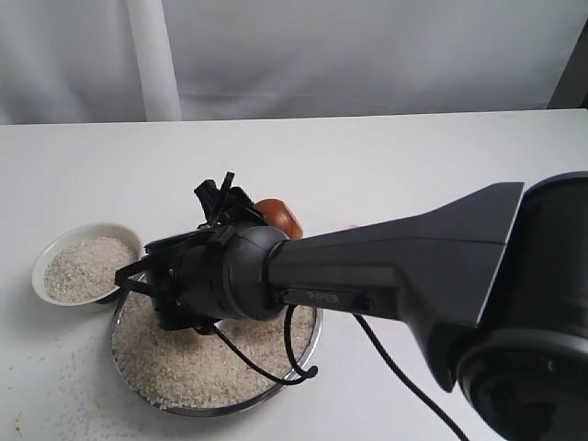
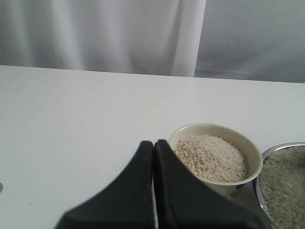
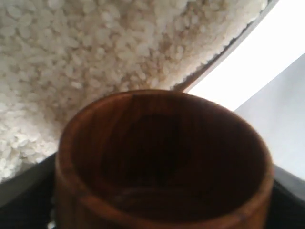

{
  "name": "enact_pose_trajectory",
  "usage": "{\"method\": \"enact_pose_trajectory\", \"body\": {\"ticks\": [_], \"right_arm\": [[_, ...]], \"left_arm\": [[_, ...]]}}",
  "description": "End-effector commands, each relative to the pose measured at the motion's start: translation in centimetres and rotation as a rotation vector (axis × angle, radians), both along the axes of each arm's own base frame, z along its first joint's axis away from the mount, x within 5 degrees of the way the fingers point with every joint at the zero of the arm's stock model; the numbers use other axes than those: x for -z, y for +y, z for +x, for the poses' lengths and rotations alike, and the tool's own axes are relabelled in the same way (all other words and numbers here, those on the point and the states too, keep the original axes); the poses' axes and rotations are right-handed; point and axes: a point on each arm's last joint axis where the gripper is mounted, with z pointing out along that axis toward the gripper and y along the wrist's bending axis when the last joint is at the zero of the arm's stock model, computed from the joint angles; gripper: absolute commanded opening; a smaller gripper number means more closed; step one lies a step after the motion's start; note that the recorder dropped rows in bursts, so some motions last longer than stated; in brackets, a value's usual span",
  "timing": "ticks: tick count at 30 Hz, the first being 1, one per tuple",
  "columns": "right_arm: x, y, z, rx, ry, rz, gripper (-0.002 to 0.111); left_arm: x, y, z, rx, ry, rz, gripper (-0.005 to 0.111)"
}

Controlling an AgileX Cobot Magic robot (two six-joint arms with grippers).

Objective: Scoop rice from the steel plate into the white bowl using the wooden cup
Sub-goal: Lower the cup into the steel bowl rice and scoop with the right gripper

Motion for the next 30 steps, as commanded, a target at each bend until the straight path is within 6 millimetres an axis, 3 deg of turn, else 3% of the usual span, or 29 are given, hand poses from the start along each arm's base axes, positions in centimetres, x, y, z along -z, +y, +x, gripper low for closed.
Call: {"method": "enact_pose_trajectory", "body": {"ticks": [1, 8, 22, 30], "right_arm": [[-0.2, 0.2, 0.0, -0.008, -0.003, 0.005, 0.0], [1.2, 0.5, -0.4, -0.018, 0.013, -0.021, 0.0], [1.9, 2.2, -2.2, -0.084, 0.098, 0.052, 0.0], [0.7, 3.7, -2.6, -0.063, 0.147, 0.157, 0.0]], "left_arm": [[-0.1, 0.0, 0.0, 0.007, -0.011, -0.002, 0.0], [-0.1, 0.0, 0.0, 0.007, -0.011, -0.002, 0.0], [-0.1, 0.0, 0.0, 0.007, -0.011, -0.002, 0.0], [-0.1, 0.0, 0.0, 0.007, -0.011, -0.002, 0.0]]}}
